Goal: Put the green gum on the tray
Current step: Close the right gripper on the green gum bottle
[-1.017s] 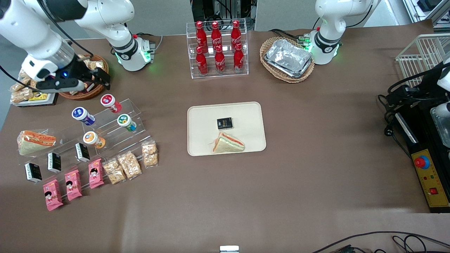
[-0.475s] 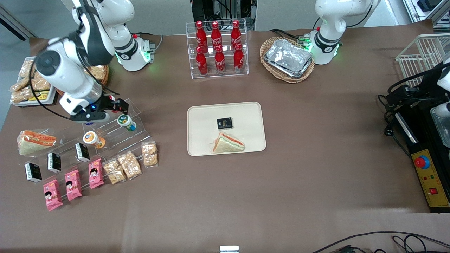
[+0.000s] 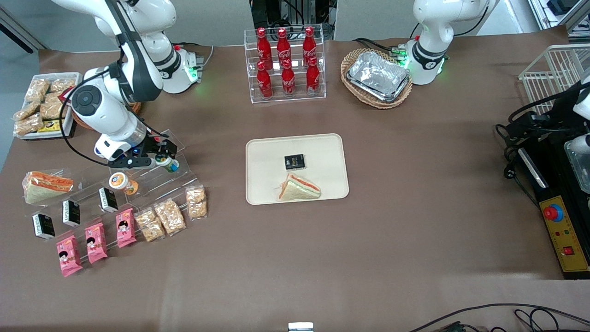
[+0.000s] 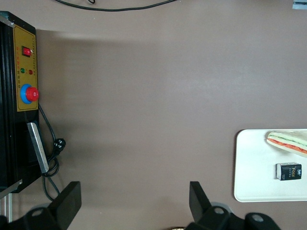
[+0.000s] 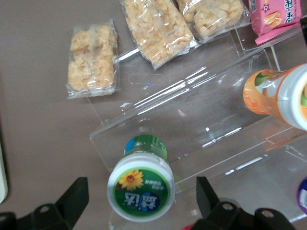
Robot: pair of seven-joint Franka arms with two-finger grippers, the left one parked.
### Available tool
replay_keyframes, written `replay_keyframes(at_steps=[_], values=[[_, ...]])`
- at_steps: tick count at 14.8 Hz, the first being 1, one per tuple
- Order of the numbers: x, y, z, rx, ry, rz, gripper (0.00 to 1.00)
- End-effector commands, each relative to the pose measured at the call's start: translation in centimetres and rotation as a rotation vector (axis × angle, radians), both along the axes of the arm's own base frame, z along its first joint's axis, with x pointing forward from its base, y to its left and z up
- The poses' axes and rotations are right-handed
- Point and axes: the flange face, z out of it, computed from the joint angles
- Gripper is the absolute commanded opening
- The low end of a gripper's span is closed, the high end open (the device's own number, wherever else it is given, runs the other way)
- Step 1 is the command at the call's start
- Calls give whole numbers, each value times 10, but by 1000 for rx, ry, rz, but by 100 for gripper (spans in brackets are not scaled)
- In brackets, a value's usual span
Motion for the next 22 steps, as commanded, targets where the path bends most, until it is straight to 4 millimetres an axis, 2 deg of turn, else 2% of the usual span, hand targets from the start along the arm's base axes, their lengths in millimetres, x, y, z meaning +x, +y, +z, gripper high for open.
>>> replay_keyframes(at_steps=[1,5,8,10,12,13,15,16,18,20,22], values=[[0,-1,-15,-10,-22,11,100],[1,-2,-19,-10,-23,10,97],[1,-2,-20,-11,-20,10,59],[1,-2,-20,-11,-20,8,40],[2,-3,-20,-11,-20,8,37],[2,-3,-18,-10,-22,8,30],[2,-4,-9,-8,-31,8,28],[1,-3,1,-8,-34,12,28],[2,-3,43,-4,-41,15,28],[8,-1,100,-9,-6,23,28],[18,-1,164,-14,38,26,28]])
